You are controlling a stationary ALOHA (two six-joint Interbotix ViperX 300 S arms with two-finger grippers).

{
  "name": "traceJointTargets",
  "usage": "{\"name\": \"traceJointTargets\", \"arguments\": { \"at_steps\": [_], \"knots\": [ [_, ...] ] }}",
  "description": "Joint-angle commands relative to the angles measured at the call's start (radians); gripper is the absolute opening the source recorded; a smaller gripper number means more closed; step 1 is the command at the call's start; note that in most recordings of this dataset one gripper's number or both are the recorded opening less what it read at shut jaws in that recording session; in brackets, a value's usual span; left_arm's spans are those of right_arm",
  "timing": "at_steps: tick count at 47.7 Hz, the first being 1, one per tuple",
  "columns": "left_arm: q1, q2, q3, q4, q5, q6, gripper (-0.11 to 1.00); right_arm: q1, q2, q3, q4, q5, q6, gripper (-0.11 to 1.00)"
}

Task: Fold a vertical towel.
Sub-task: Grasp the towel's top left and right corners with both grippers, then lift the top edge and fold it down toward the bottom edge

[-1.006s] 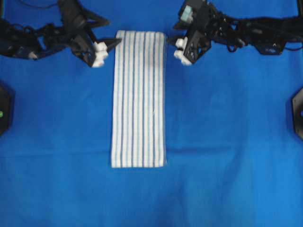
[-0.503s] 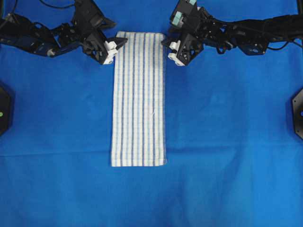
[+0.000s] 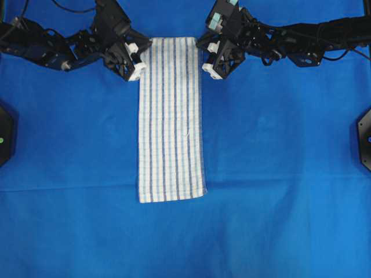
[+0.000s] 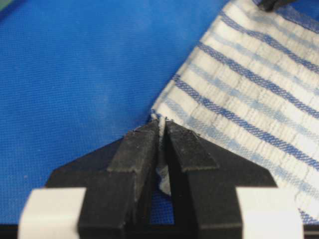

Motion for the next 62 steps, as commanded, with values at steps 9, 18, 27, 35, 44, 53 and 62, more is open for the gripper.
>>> {"name": "traceJointTargets", "arguments": {
  "at_steps": [9, 18, 27, 35, 44, 53, 62],
  "knots": [
    [-0.008, -0.014, -0.026, 0.003, -0.002, 0.005, 0.04, -0.011, -0.018, -0.002, 0.005, 0.006, 0.006, 0.10],
    [0.008, -0.046, -0.046, 0.005, 0.003, 0.008, 0.04, -0.017, -0.078, 0.012, 0.009, 0.006, 0.008, 0.10],
    [0.020, -0.084, -0.087, 0.003, 0.040, 0.071, 0.04, -0.057, -0.146, 0.037, 0.009, 0.006, 0.008, 0.10],
    [0.040, -0.078, -0.138, 0.003, 0.106, 0.112, 0.04, -0.097, -0.158, 0.029, 0.006, 0.008, 0.005, 0.10],
    [0.046, -0.087, -0.155, 0.003, 0.144, 0.129, 0.04, -0.101, -0.161, 0.025, 0.006, 0.008, 0.005, 0.10],
    [0.044, -0.161, -0.143, 0.003, 0.183, 0.146, 0.04, -0.098, -0.201, 0.035, 0.006, 0.008, 0.003, 0.10],
    [0.026, -0.264, -0.124, 0.003, 0.252, 0.161, 0.04, -0.080, -0.293, 0.054, 0.003, 0.015, 0.002, 0.10]
  ]
}}
